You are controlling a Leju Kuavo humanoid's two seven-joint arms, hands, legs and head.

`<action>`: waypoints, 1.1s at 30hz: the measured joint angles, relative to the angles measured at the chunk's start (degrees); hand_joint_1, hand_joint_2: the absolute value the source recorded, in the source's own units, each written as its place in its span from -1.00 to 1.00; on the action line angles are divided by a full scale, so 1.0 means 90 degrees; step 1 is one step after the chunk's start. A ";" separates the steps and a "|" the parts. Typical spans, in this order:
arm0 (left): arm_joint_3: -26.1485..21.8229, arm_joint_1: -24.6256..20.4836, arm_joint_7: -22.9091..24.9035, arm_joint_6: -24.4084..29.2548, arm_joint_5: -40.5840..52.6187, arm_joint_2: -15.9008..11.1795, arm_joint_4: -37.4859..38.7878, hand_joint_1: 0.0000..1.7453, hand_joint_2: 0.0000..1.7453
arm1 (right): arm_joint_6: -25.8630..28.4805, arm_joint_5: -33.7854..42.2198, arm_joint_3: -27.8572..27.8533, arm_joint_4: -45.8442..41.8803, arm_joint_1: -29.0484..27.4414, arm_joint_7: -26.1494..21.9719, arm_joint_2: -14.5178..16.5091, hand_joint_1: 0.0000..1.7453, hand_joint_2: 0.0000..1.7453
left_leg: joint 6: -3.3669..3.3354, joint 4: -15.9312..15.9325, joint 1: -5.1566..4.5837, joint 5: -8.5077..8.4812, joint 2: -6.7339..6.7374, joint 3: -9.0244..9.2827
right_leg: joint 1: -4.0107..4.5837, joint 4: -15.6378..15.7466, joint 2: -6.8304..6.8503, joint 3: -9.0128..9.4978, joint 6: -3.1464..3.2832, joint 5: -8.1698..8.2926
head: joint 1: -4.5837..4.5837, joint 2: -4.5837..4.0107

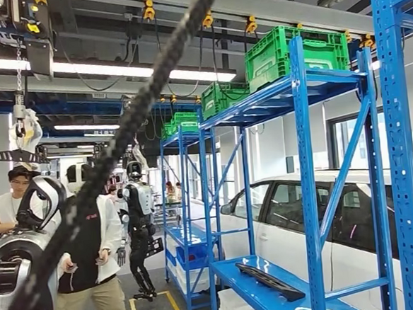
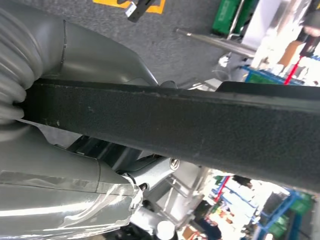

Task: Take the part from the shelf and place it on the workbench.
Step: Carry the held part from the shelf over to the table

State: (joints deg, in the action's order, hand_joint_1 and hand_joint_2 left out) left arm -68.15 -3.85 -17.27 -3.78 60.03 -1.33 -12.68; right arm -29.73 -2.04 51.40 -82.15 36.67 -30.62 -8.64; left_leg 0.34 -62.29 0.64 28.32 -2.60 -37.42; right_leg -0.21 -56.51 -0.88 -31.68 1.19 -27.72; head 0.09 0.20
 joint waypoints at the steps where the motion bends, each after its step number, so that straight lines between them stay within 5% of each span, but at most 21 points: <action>1: 0.0000 -0.0008 0.0000 -0.0001 0.0001 0.0003 0.0000 -1.00 1.00 | -0.0002 0.0002 0.0012 0.0001 0.0004 -0.0002 0.0001 1.00 1.00 | 0.0028 -0.0387 0.0003 0.0205 0.0085 -0.0178 | 0.0004 0.0007 0.0054 0.0004 0.0009 0.0004 | 0.0000 -0.0001; 3: 0.0000 -0.0012 0.0002 0.0000 0.0001 0.0003 0.0000 -1.00 1.00 | -0.0010 0.0002 0.0048 0.0007 0.0001 -0.0003 0.0001 1.00 1.00 | 0.0086 -0.1221 0.0031 0.0539 0.0169 -0.0565 | 0.0007 0.0004 0.0164 0.0002 0.0012 0.0000 | 0.0000 -0.0001; 4: 0.0000 -0.0004 0.0003 0.0000 0.0002 0.0004 0.0000 -1.00 1.00 | -0.0015 0.0001 0.0070 0.0012 -0.0002 -0.0002 0.0001 1.00 1.00 | 0.0110 -0.1405 0.0047 0.0562 0.0187 -0.0646 | 0.0007 0.0002 0.0210 0.0002 0.0007 -0.0004 | -0.0001 -0.0001; 6: 0.0000 0.0009 0.0005 0.0001 0.0005 0.0004 0.0000 -1.00 1.00 | -0.0022 0.0001 0.0110 0.0018 -0.0001 -0.0002 0.0001 1.00 1.00 | 0.0146 -0.1030 0.0085 0.0270 0.0240 -0.0444 | 0.0004 -0.0007 0.0289 0.0015 -0.0020 -0.0022 | -0.0001 -0.0001; 9: 0.0000 -0.0013 0.0005 0.0002 0.0007 0.0005 0.0000 -1.00 1.00 | -0.0041 0.0013 0.0146 0.0021 0.0031 0.0002 0.0001 1.00 1.00 | 0.0123 0.0198 0.0082 -0.0209 0.0463 0.0180 | 0.0030 -0.0075 0.0387 0.0020 -0.0121 -0.0092 | -0.0001 -0.0001; 12: -0.0001 -0.0016 0.0007 0.0002 0.0012 0.0009 0.0000 -1.00 1.00 | -0.0072 0.0036 0.0177 0.0026 0.0053 0.0019 0.0004 1.00 1.00 | -0.0015 0.0383 0.0036 -0.0208 0.0454 0.0249 | 0.0045 -0.0101 0.0487 0.0010 -0.0201 -0.0125 | 0.0001 -0.0001; 14: -0.0002 0.0004 0.0014 0.0003 0.0016 0.0009 0.0000 -1.00 1.00 | -0.0086 0.0047 0.0204 0.0027 0.0072 0.0033 0.0007 1.00 1.00 | -0.0093 0.0395 0.0039 -0.0223 0.0389 0.0251 | 0.0017 -0.0240 0.0419 -0.0026 -0.0252 -0.0265 | 0.0001 -0.0001; 17: -0.0002 -0.0010 0.0023 0.0006 0.0022 0.0009 0.0000 -1.00 1.00 | -0.0092 0.0064 0.0233 0.0043 0.0096 0.0050 0.0004 1.00 1.00 | -0.0174 0.0401 0.0044 -0.0233 0.0284 0.0256 | -0.0001 -0.1341 0.0180 -0.0503 -0.0291 -0.0862 | 0.0000 -0.0001; 19: -0.0002 -0.0012 0.0027 0.0007 0.0039 0.0010 0.0000 -1.00 1.00 | -0.0092 0.0075 0.0257 0.0067 0.0080 0.0057 0.0000 1.00 1.00 | -0.0187 0.0399 0.0027 -0.0231 0.0196 0.0259 | 0.0000 -0.2045 0.0138 -0.0852 -0.0286 -0.1064 | 0.0001 -0.0001; 21: -0.0002 -0.0006 0.0032 0.0007 0.0059 0.0011 0.0000 -1.00 1.00 | -0.0090 0.0092 0.0269 0.0080 0.0074 0.0058 -0.0002 1.00 1.00 | -0.0189 0.0398 0.0011 -0.0231 0.0097 0.0271 | 0.0005 -0.1793 0.0107 -0.0777 -0.0249 -0.0772 | 0.0001 -0.0001; 24: -0.0002 -0.0018 0.0035 0.0004 0.0071 0.0043 0.0000 -1.00 1.00 | -0.0091 0.0125 0.0268 0.0083 0.0122 0.0058 -0.0003 1.00 1.00 | -0.0175 0.0392 -0.0004 -0.0235 -0.0050 0.0272 | 0.0019 -0.0525 -0.0134 -0.0238 -0.0137 -0.0112 | 0.0001 -0.0001; 26: -0.0003 -0.0022 0.0039 0.0002 0.0077 0.0067 0.0000 -1.00 1.00 | -0.0109 0.0149 0.0268 0.0089 0.0150 0.0064 -0.0004 1.00 1.00 | -0.0130 0.0391 0.0007 -0.0256 -0.0130 0.0231 | 0.0033 -0.0218 -0.0219 -0.0120 -0.0100 -0.0046 | 0.0000 -0.0001; 29: -0.0006 0.0006 0.0049 0.0001 0.0098 0.0067 0.0000 -1.00 1.00 | -0.0159 0.0185 0.0270 0.0095 0.0201 0.0076 0.0020 1.00 1.00 | -0.0038 0.0344 0.0021 -0.0216 -0.0131 0.0172 | 0.0009 -0.0100 -0.0090 -0.0083 -0.0054 -0.0013 | 0.0000 -0.0001; 31: -0.0007 -0.0008 0.0057 0.0000 0.0113 0.0066 0.0000 -1.00 1.00 | -0.0175 0.0209 0.0275 0.0097 0.0244 0.0081 0.0044 1.00 1.00 | 0.0007 -0.0092 0.0020 0.0069 0.0042 -0.0029 | -0.0016 -0.0039 0.0015 -0.0055 -0.0013 0.0020 | -0.0001 -0.0001; 33: -0.0007 -0.0026 0.0071 0.0000 0.0123 0.0066 0.0000 -1.00 1.00 | -0.0200 0.0225 0.0295 0.0111 0.0260 0.0102 0.0050 1.00 1.00 | 0.0061 -0.0926 0.0035 0.0446 0.0157 -0.0420 | -0.0011 -0.0036 0.0127 -0.0054 0.0001 0.0019 | -0.0001 -0.0001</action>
State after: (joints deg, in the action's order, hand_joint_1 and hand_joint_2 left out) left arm -68.22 -4.09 -16.63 -3.78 61.13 -0.73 -12.68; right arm -31.53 -0.01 54.05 -81.15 39.01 -29.70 -8.19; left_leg 0.88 -70.62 0.95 32.33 -1.19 -41.20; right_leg -0.31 -56.84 0.26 -32.16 1.20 -27.55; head 0.09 0.20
